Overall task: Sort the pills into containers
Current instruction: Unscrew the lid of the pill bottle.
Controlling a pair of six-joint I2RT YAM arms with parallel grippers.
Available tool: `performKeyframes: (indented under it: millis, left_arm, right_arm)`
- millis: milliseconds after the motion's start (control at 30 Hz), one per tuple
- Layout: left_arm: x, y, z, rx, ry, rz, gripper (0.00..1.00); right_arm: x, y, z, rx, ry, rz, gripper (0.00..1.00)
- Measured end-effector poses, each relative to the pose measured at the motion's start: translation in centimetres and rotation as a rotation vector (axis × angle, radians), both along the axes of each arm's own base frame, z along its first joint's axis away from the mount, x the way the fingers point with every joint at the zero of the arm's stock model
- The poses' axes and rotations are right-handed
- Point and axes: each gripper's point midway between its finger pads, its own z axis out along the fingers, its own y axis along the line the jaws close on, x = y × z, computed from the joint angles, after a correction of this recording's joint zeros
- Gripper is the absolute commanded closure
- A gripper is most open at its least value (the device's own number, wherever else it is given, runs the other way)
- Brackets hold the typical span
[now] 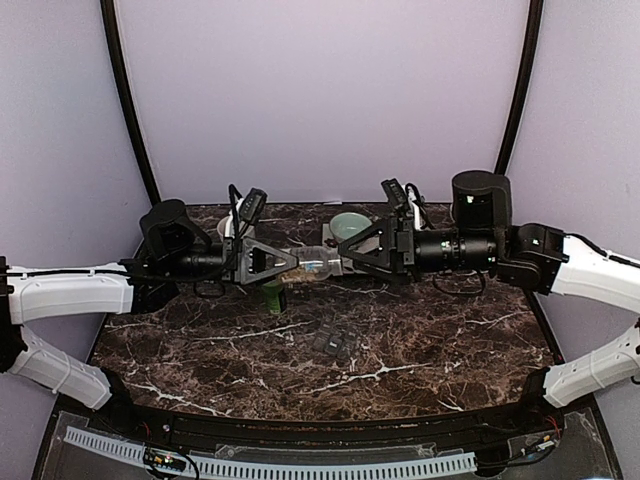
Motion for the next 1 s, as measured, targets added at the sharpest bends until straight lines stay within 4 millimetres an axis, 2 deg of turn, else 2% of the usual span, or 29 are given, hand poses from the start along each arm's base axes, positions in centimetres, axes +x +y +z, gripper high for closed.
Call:
performKeyframes:
  millis: [233,500,633,800,900,1000]
  left_arm:
    - [0.4,-0.1,-0.3,0.021,-0.042,0.018,1.0]
    - [0.7,-0.3,0.4,0.022,-0.087,0.029,1.0]
    - [0.7,-0.3,0.3,0.026,-0.094,0.028,1.0]
    - [0.7,-0.3,0.4,0.025,-0.1,0.028,1.0]
    - [0.7,-0.3,0.4,0.025,-0.101,0.028,1.0]
    - [0.7,-0.3,0.4,0.027,-0.101,0.028,1.0]
  right_arm:
    - [0.0,0.6,0.7,0.058,0.171,-0.008,0.3]
    - [0.0,1.2,-0.1,0.048,0.252,-0.01,0.32]
    - [0.0,1.3,-0.1,0.052,0.265,-0.005,0.4]
    - [0.2,1.7,-0.9,0.04,0.292,0.0,0.43]
    - [0.3,1.9,-1.3,0.032,0.302,0.001,0.51]
    - [0.4,2.0,-1.1,0.04,0.298,0.007,0.73]
